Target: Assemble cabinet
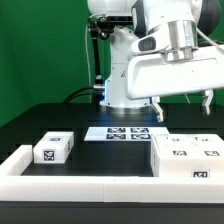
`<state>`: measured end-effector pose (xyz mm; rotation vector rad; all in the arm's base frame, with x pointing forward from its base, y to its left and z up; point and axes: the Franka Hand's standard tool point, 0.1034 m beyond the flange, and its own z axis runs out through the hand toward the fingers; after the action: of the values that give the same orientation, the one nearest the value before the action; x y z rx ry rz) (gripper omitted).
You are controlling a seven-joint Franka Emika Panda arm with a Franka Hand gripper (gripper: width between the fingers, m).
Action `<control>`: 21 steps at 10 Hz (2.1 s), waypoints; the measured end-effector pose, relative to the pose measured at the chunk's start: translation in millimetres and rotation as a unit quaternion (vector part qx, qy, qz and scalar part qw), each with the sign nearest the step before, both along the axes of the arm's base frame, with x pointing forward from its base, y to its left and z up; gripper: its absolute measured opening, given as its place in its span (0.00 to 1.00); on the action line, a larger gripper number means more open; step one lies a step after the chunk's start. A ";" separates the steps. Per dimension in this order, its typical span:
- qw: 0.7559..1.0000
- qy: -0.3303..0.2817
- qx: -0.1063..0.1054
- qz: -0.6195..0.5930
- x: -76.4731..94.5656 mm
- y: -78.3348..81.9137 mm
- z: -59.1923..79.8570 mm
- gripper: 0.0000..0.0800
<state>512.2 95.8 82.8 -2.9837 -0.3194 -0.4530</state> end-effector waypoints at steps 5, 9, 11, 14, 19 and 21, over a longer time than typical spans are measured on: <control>0.999 -0.008 0.014 -0.040 -6.0 14.2 -1.5 0.81; 0.998 -0.044 0.016 -0.043 -19.5 5.2 -30.1 0.81; 0.998 -0.050 0.013 -0.040 -19.3 0.4 -33.2 0.81; 0.995 -0.039 0.017 -0.090 -14.8 -8.8 -42.5 0.81; 0.991 -0.034 0.024 -0.127 -14.4 2.2 -47.8 0.81; 0.992 -0.032 0.023 -0.122 -13.6 3.4 -52.0 0.81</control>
Offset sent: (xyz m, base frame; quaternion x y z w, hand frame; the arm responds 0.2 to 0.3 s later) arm -0.0112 -0.0223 -0.0191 -0.1497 -0.0231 0.0546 0.9870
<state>498.6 99.1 30.8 -2.9790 0.0531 -0.5725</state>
